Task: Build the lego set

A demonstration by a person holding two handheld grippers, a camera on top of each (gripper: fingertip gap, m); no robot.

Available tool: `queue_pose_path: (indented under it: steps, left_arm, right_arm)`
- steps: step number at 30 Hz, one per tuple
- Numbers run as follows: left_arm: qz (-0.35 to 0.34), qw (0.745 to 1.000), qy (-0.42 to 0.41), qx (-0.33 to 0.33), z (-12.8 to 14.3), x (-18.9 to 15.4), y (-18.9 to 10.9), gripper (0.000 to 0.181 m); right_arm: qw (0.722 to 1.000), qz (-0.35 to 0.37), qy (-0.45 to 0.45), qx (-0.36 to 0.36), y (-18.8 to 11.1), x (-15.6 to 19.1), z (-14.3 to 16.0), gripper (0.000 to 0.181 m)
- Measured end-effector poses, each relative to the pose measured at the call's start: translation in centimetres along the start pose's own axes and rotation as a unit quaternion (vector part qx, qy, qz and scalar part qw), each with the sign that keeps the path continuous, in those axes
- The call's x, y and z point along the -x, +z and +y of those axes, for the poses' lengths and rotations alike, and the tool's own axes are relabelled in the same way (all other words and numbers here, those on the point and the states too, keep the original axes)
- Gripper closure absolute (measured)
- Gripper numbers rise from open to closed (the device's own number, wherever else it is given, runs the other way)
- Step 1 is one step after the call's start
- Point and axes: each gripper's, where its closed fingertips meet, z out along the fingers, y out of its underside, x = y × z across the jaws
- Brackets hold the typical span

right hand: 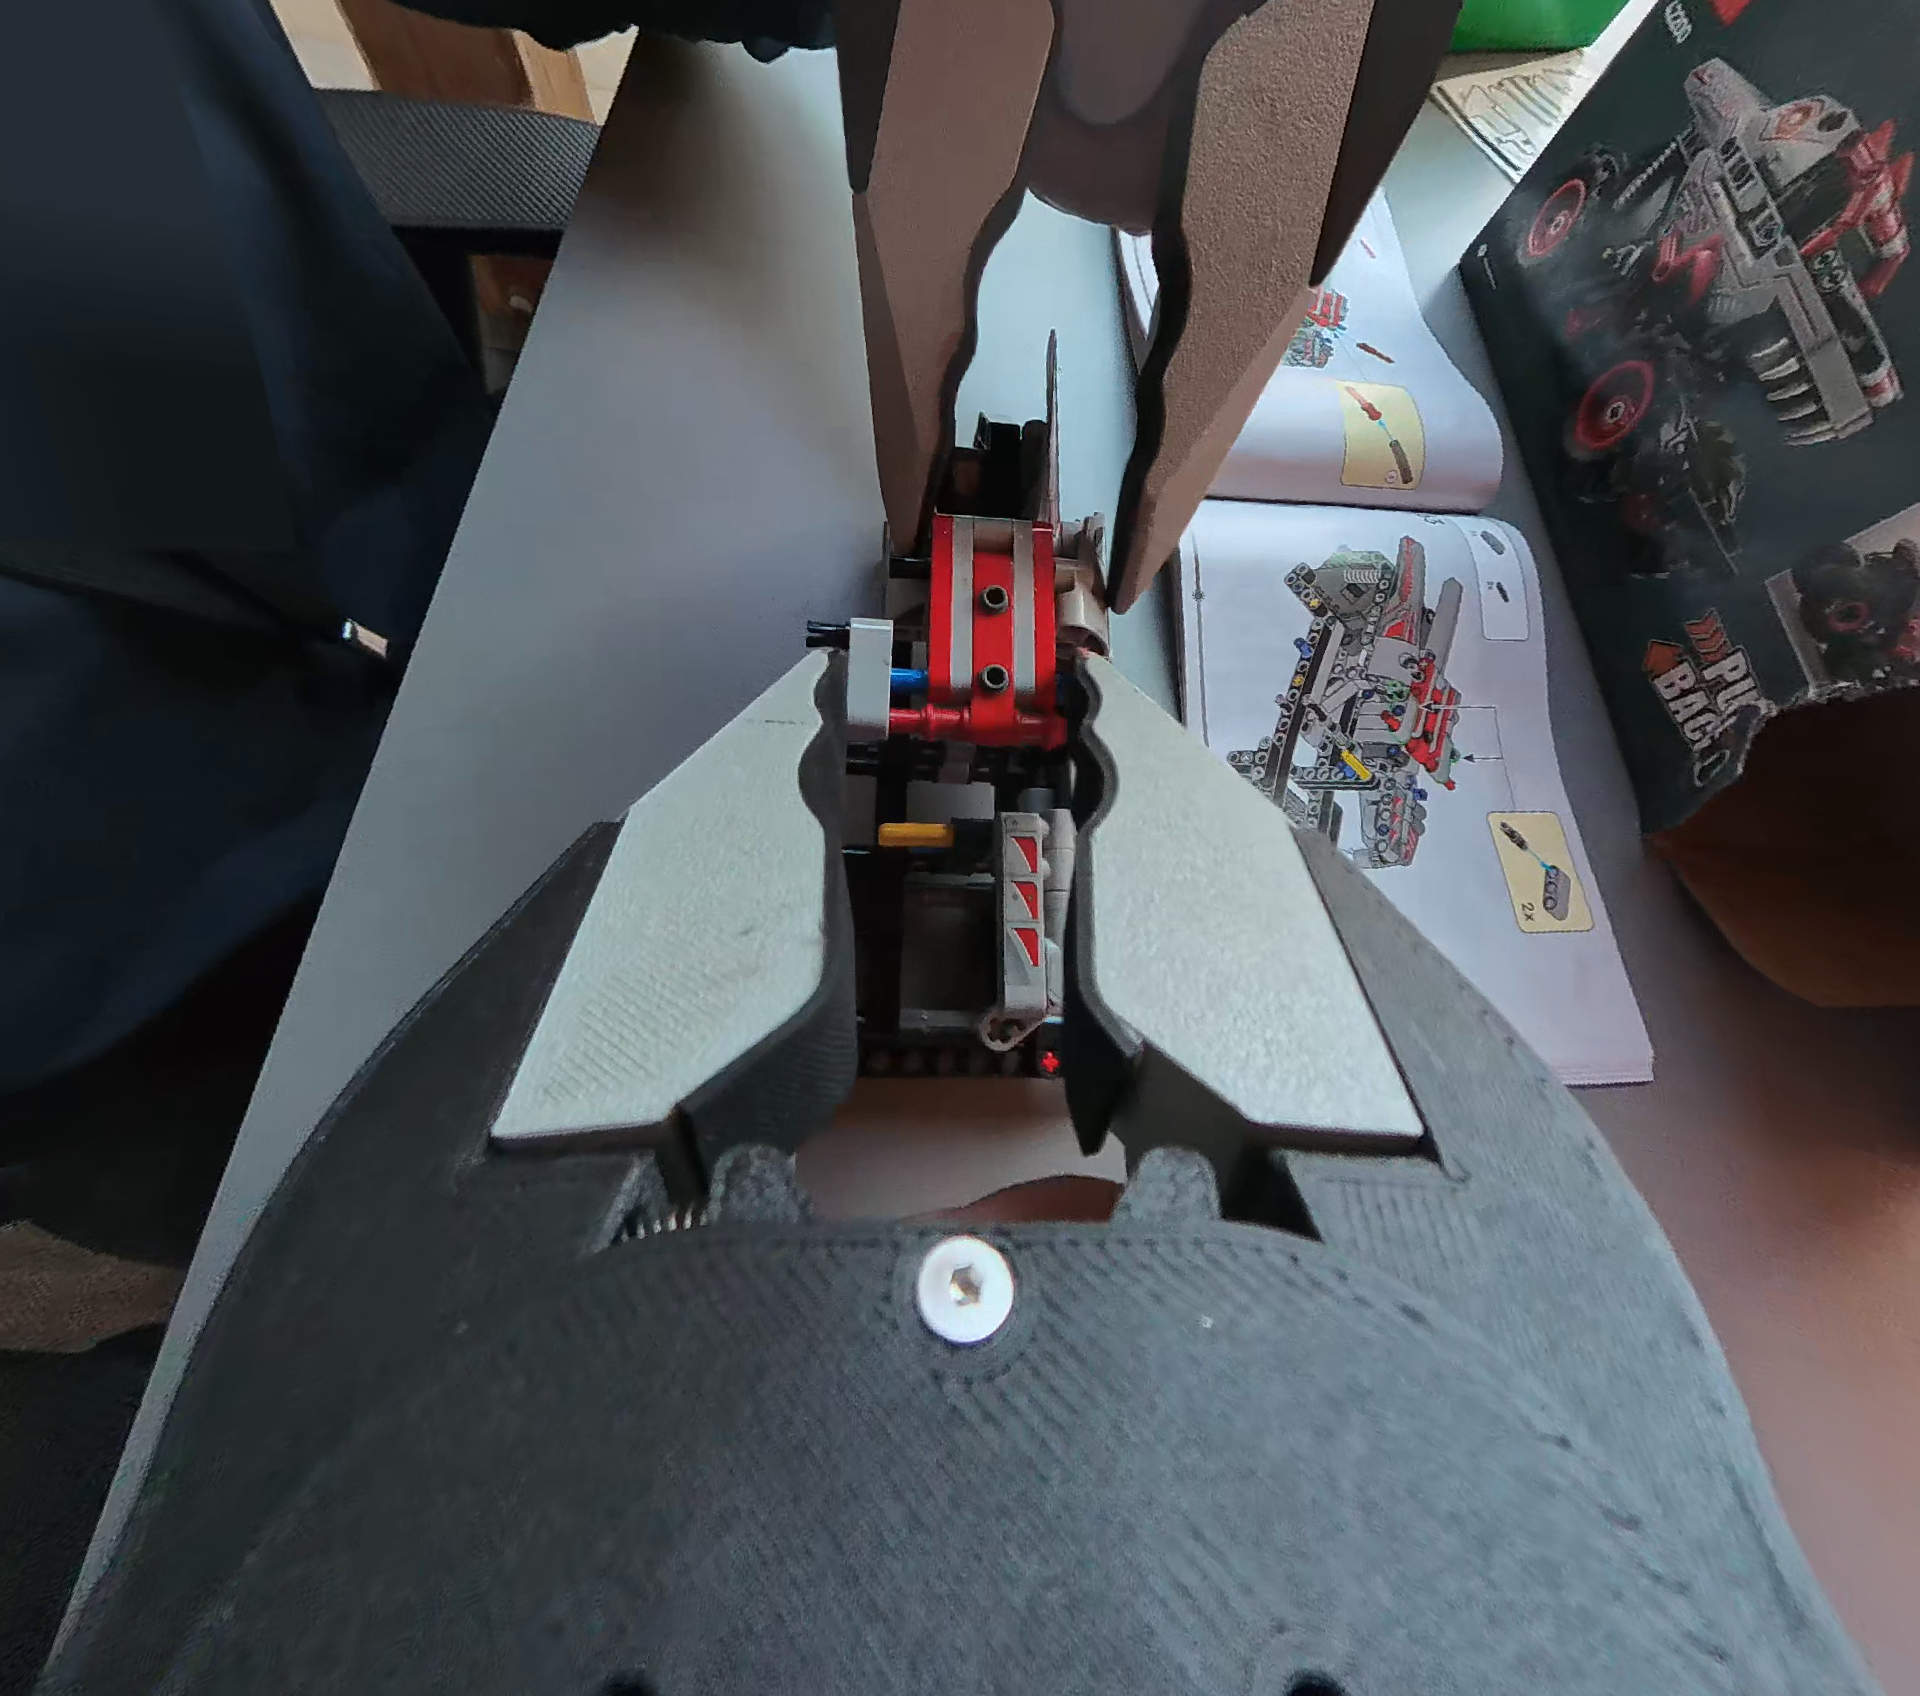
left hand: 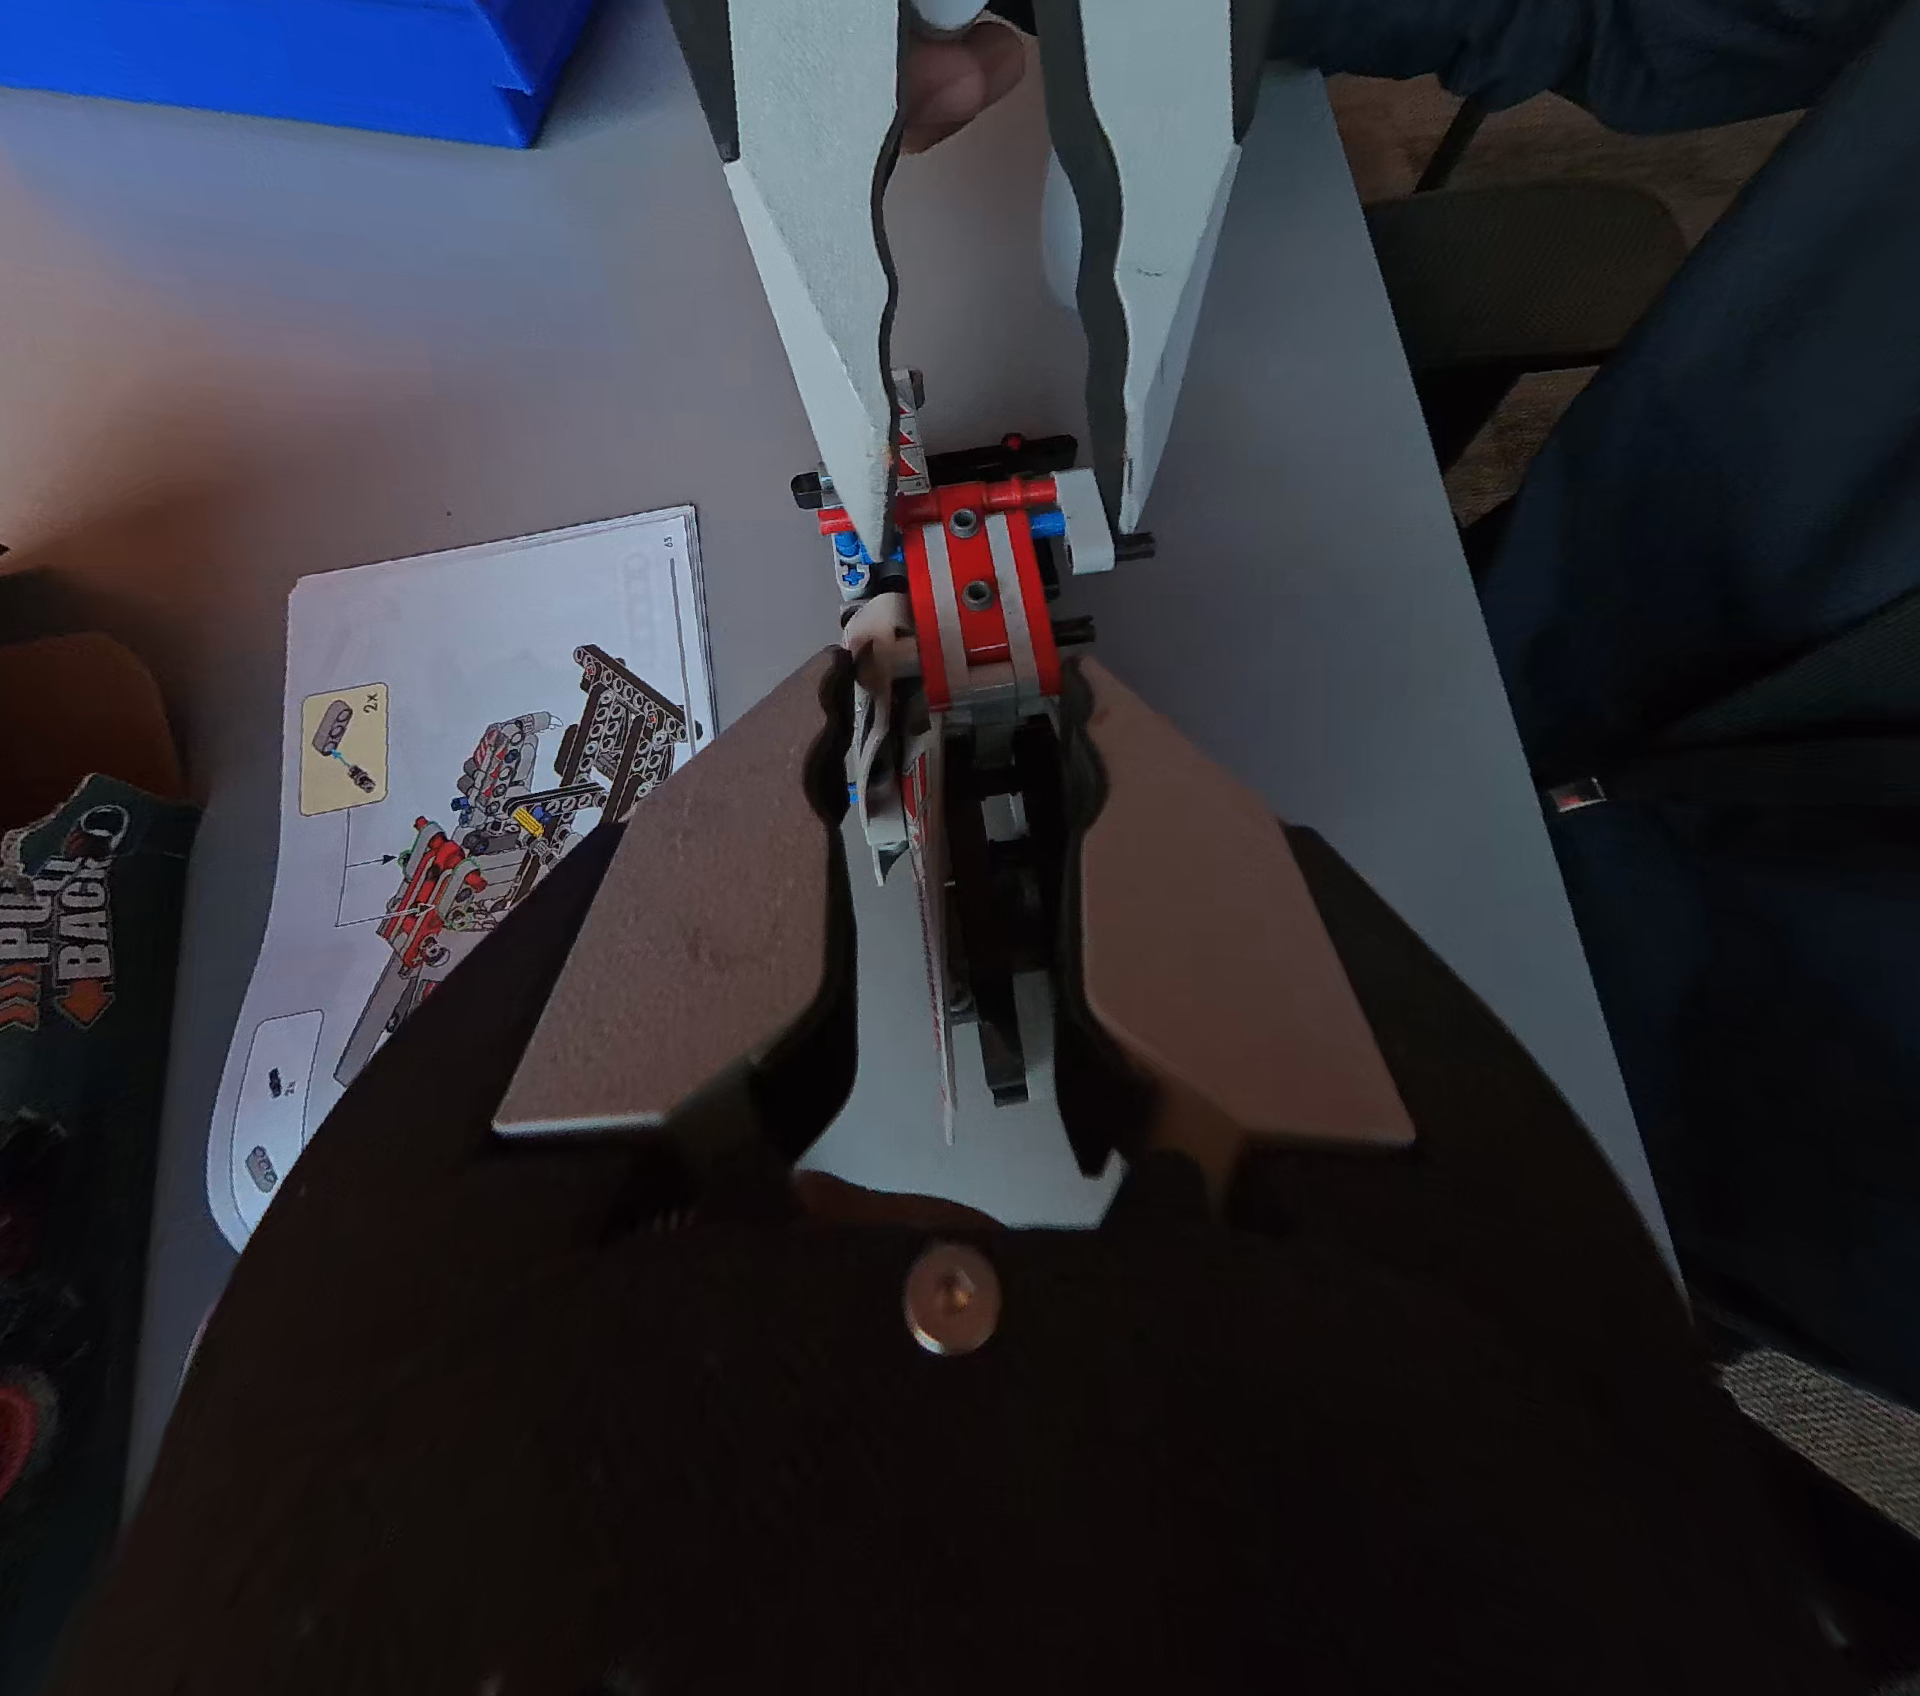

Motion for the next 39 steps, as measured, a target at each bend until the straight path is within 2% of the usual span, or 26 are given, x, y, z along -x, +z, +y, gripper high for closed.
queue_pose_path:
  steps: [10, 17, 22, 29, 39]
  left_arm:
    - [-0.012, 1.000, 0.006, 0.003, 0.07, -0.05, -0.07, 0.145]
    - [-0.017, 1.000, 0.019, 0.016, 0.08, -0.06, -0.13, 0.146]
    - [-0.020, 0.999, 0.021, 0.017, 0.17, -0.06, -0.25, 0.147]
    - [-0.025, 0.999, 0.020, 0.014, 0.16, -0.09, -0.32, 0.149]
    - [-0.025, 0.999, 0.020, 0.014, 0.22, -0.17, -0.38, 0.150]
  right_arm:
    - [0.999, -0.005, -0.019, 0.030, 0.22, 0.14, 0.06, 0.143]
    - [0.993, -0.028, -0.015, 0.114, 0.31, -0.09, 0.20, 0.137]
    - [0.985, -0.032, -0.034, 0.164, 0.44, 0.14, 0.22, 0.143]
    - [0.978, -0.015, -0.056, 0.199, 0.66, 0.08, 0.39, 0.143]
    - [0.969, -0.034, -0.055, 0.239, 0.60, -0.02, 0.35, 0.146]
